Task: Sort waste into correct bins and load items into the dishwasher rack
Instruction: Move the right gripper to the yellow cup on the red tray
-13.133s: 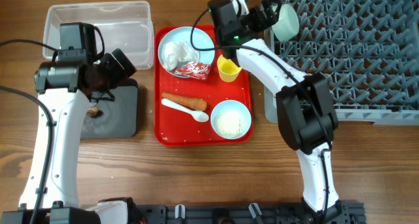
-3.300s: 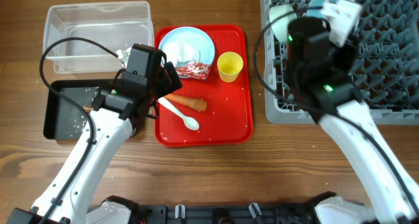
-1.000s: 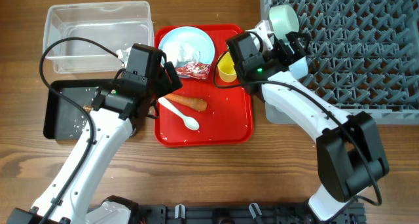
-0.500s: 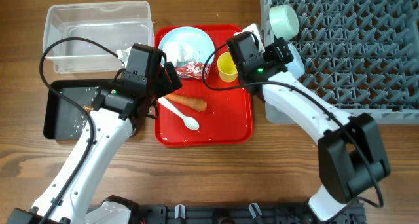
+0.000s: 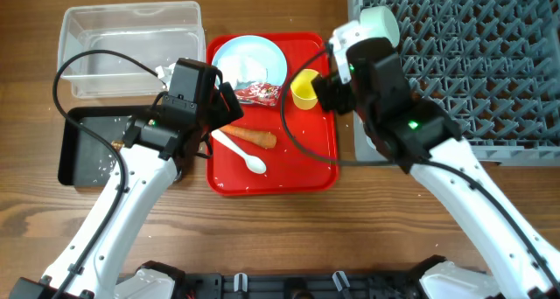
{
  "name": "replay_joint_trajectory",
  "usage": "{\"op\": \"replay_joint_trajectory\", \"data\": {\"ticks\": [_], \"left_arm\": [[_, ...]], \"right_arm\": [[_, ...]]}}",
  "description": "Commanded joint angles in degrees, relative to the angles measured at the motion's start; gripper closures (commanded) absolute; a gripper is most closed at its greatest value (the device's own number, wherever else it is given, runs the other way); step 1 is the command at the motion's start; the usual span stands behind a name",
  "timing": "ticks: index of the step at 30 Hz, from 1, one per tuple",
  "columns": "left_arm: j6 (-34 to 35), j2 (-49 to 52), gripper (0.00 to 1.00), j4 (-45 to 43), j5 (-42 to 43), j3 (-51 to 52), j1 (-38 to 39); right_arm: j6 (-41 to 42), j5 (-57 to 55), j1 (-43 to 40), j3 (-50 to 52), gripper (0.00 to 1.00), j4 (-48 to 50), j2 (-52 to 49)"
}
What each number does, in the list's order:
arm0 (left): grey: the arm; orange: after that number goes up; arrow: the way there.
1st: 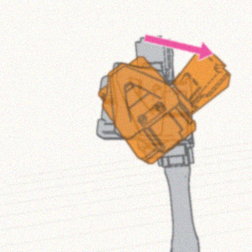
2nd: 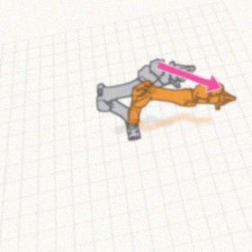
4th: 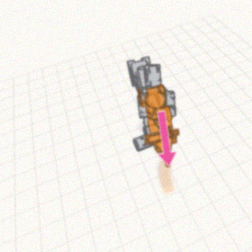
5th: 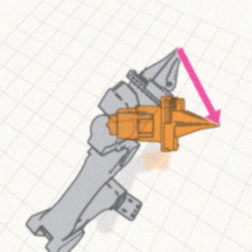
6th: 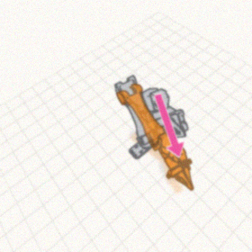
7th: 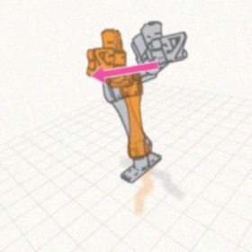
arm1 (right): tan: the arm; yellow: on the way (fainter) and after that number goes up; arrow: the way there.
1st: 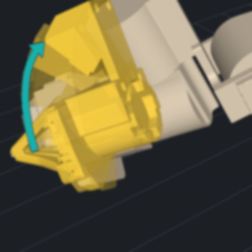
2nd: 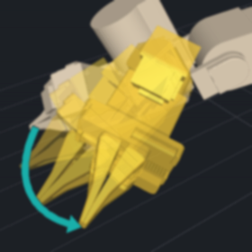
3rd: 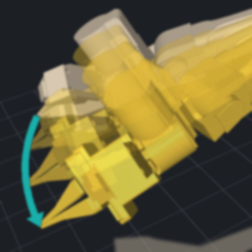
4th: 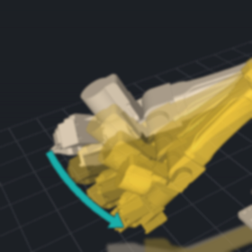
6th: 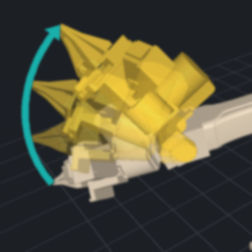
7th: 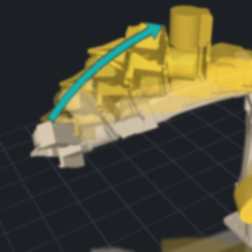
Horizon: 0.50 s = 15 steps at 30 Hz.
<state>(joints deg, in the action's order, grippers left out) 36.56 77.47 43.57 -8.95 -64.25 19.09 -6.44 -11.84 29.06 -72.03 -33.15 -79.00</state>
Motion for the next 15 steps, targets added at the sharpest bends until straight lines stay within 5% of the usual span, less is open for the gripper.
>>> {"op": "replay_joint_trajectory", "data": {"ticks": [1,6,15], "left_arm": [[0.3,0.3,0.0,0.0,-0.3,-0.4,-0.3],[0.3,0.3,0.0,0.0,-0.3,-0.4,-0.3],[0.3,0.3,0.0,0.0,-0.3,-0.4,-0.3]], "right_arm": [[0.8,12.9,0.0,0.2,0.0,-3.8,1.6],[1.6,14.5,0.0,0.3,0.0,-5.7,1.6],[16.2,14.5,-0.1,0.2,0.0,-3.5,1.6]]}}
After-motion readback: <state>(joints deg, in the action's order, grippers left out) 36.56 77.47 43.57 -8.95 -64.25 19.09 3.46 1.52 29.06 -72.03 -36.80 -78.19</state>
